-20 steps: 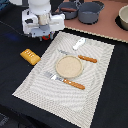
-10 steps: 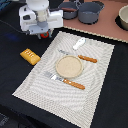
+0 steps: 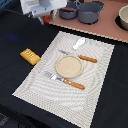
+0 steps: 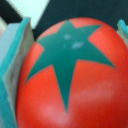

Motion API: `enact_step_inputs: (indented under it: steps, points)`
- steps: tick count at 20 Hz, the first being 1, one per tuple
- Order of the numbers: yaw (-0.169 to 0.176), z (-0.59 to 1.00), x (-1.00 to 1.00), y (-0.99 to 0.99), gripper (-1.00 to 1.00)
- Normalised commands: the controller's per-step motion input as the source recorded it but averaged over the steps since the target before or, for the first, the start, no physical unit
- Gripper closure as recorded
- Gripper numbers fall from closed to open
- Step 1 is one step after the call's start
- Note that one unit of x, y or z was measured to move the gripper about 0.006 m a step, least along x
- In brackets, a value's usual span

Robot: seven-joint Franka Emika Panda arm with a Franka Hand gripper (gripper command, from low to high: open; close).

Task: Interact with the objects in diverse but meaningful ways.

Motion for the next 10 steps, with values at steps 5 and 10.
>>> enact_step_inputs:
  steps: [5, 10]
  points:
    - [0.0, 0.7, 0.78, 0.55, 1.0]
    - [0.0, 0.55, 0.73, 0.61, 1.0]
